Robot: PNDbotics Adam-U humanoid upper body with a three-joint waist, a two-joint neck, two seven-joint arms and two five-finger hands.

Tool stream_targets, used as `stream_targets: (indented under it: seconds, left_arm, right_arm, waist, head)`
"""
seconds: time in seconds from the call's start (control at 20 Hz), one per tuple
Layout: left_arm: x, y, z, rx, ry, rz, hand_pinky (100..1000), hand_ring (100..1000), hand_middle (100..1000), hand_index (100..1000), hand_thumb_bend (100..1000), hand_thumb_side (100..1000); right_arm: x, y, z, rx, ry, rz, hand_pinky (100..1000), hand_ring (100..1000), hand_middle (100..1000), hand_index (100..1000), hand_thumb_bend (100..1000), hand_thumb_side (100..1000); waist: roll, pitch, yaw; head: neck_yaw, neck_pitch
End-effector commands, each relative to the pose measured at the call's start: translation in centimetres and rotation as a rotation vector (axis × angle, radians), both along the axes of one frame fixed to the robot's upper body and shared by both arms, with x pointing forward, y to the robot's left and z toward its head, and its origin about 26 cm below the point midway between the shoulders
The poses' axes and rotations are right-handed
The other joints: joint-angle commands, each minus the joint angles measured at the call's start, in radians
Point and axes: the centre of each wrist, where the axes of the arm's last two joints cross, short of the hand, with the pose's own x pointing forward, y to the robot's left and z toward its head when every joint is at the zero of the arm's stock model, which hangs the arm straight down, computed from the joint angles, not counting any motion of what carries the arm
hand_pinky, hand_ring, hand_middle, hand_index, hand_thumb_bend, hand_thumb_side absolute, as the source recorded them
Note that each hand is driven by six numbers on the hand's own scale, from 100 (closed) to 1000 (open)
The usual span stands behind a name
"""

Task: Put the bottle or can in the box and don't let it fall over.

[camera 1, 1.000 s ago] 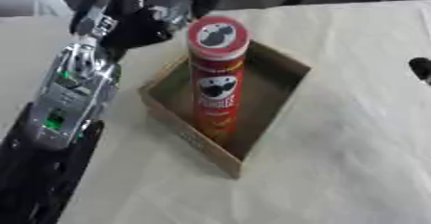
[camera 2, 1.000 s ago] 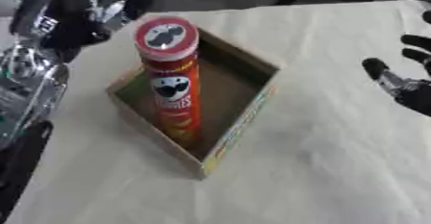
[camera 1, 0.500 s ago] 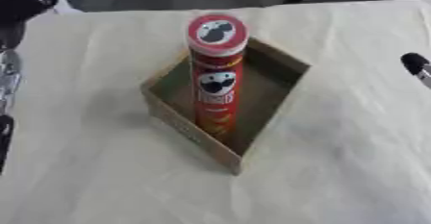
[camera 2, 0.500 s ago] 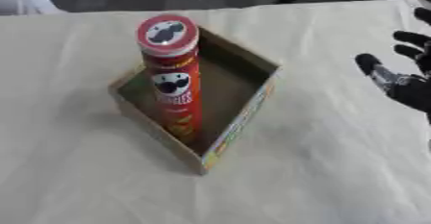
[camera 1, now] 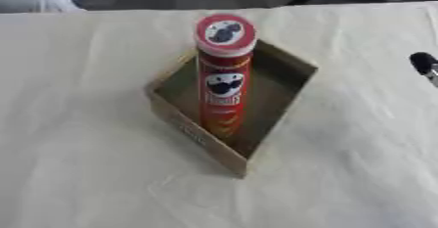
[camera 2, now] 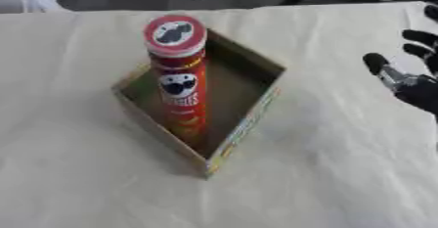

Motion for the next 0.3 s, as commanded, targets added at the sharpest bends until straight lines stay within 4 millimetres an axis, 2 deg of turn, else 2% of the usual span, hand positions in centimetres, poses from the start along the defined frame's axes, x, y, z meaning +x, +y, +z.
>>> stream_targets:
  seconds: [0.05,0.3]
  left_arm:
    - [-0.7,2.4,0.4,-0.008,-0.021,0.093,905,695,597,713,429,524]
    - [-1.3,4.6,-1.4,-0.065,-0.010,0.191,880,676,582,732,341,597]
  right_arm:
    - [-0.2,0.0,1.4,-0.030,-0.040,0.011,825,803,935,855,606,100]
    - [-0.2,-0.1,1.4,-0.027,-0.044,0.011,825,803,936,854,611,100]
  waist:
    - [-0.003,-0.011,0.002]
    - [-0.006,-0.011,0.000]
  head:
    - [0.001,-0.007]
    - [0.011,-0.009]
